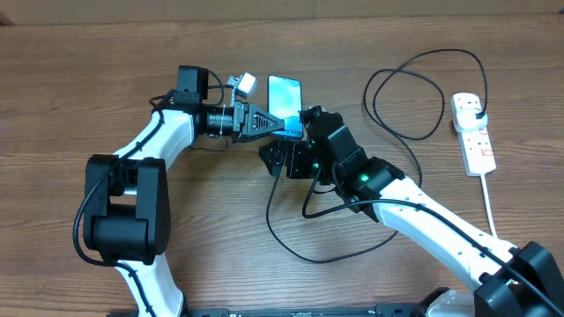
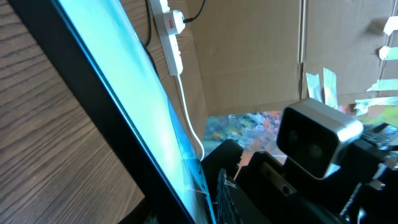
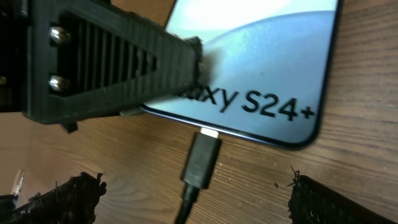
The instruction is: Plug charger to phone and switch on socket
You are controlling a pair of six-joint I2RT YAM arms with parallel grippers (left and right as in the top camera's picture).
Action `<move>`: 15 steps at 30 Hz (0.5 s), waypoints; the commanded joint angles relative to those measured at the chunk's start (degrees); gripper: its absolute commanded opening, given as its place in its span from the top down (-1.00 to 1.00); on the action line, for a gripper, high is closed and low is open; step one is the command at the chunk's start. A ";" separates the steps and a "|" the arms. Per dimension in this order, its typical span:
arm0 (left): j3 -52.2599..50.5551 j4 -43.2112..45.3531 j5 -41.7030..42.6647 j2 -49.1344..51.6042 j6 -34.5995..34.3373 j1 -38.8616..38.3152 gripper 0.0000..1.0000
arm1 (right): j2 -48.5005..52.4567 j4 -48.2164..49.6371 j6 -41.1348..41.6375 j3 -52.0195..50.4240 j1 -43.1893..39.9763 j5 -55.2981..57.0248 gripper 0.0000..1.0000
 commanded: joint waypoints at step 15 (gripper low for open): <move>0.04 0.39 -10.43 -0.83 -0.61 0.26 0.83 | -0.87 -3.39 -0.48 0.61 -0.57 -2.23 -1.00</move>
